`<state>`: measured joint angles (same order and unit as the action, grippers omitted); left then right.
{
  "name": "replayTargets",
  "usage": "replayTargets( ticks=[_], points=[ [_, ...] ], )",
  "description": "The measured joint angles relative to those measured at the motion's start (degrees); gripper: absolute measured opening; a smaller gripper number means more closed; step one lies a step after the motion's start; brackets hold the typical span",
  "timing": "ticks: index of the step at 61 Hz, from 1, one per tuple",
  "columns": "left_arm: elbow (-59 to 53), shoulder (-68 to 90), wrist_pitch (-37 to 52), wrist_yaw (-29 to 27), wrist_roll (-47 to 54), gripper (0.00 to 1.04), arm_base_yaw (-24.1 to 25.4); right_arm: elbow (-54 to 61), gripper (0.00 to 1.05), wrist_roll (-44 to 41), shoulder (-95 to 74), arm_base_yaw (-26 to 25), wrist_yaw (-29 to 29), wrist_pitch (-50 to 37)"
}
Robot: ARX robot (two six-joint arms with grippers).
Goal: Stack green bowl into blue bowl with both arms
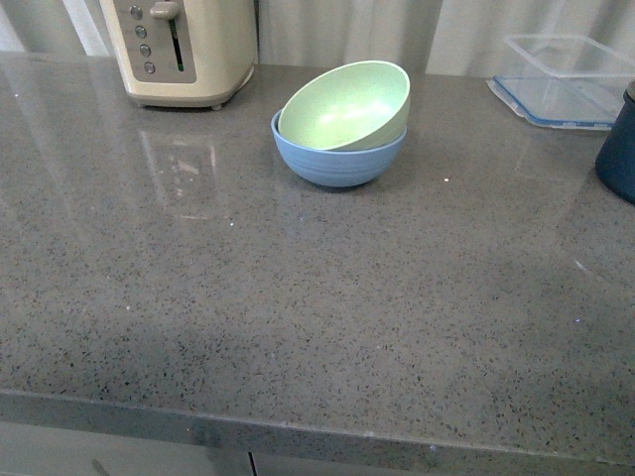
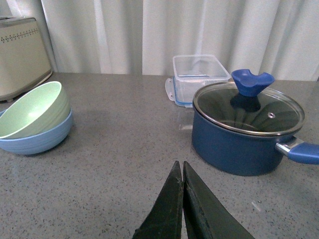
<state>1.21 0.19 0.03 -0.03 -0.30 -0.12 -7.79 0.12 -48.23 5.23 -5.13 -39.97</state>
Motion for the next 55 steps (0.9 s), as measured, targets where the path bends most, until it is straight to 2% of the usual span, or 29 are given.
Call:
replayTargets(
  ticks=[6,11,25,32,55],
  points=[
    [0.0,0.0,0.0,0.0,0.0,0.98,0.0,1.7,0.01,0.0,3.4,-3.3,4.5,1.9],
    [0.0,0.0,0.0,0.0,0.0,0.98,0.0,2.8,0.01,0.0,6.1,-4.9,4.7,3.5],
    [0.0,0.0,0.0,0.0,0.0,0.98,0.0,5.1,0.01,0.0,14.2,-5.1,5.0,9.0],
    [0.0,0.0,0.0,0.0,0.0,0.98,0.0,7.5,0.01,0.0,15.8,-5.1,5.0,7.9],
    [0.0,0.0,0.0,0.0,0.0,0.98,0.0,7.5,0.01,0.0,26.8,-5.1,5.0,18.6]
  ],
)
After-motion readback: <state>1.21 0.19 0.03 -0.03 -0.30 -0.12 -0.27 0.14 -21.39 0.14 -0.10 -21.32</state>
